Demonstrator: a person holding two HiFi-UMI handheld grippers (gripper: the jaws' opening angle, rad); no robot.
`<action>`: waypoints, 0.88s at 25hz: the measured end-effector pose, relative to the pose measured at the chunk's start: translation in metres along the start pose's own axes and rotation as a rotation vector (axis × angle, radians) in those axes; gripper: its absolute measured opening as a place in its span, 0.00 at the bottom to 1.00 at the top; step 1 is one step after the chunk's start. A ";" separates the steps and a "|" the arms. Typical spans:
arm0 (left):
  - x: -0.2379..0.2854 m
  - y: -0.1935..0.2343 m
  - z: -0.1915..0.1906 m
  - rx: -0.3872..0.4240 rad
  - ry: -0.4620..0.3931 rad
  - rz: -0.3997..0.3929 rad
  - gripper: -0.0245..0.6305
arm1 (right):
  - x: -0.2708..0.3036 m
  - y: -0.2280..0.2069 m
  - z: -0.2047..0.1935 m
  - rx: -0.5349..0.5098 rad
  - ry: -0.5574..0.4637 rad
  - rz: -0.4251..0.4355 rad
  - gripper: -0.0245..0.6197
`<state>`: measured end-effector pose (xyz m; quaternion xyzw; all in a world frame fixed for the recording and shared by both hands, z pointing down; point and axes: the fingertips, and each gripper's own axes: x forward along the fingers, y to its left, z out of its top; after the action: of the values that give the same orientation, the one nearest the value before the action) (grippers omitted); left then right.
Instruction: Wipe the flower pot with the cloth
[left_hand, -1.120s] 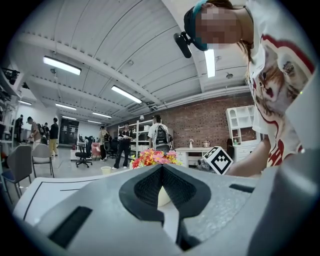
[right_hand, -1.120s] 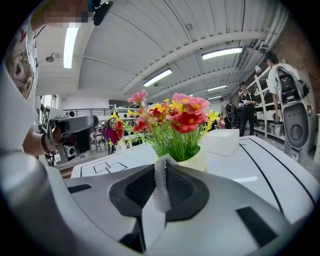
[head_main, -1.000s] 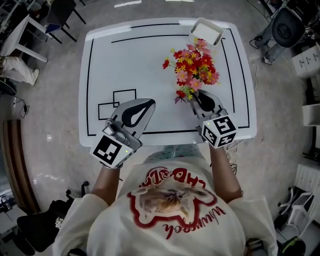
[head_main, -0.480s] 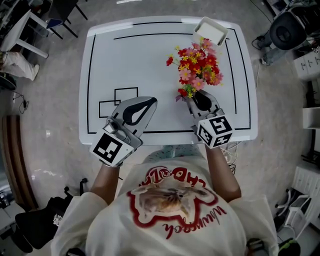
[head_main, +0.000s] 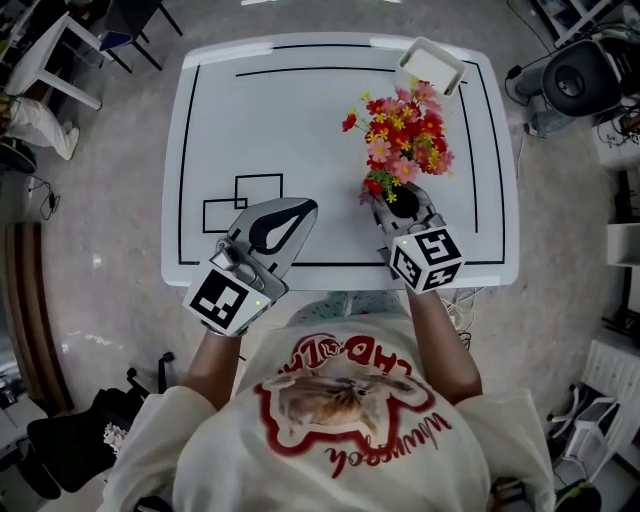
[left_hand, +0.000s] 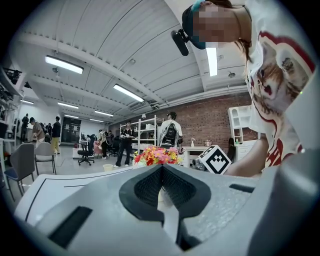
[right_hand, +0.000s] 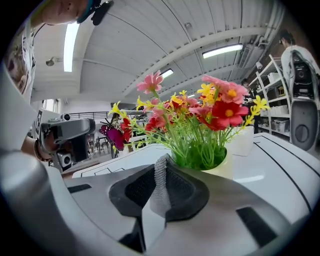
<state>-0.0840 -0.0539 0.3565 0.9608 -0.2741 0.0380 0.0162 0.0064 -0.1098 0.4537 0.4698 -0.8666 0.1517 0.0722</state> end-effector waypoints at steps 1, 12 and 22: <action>0.000 0.001 0.000 -0.002 0.002 0.002 0.04 | 0.002 0.001 0.001 -0.003 0.001 0.005 0.11; -0.003 -0.001 -0.003 -0.010 -0.003 -0.006 0.04 | -0.016 0.031 -0.010 -0.024 0.036 0.064 0.11; 0.013 -0.018 0.019 0.010 -0.069 -0.066 0.04 | -0.092 0.026 0.029 -0.122 -0.054 -0.031 0.11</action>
<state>-0.0622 -0.0468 0.3386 0.9701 -0.2426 0.0056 0.0033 0.0353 -0.0330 0.3965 0.4820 -0.8685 0.0845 0.0797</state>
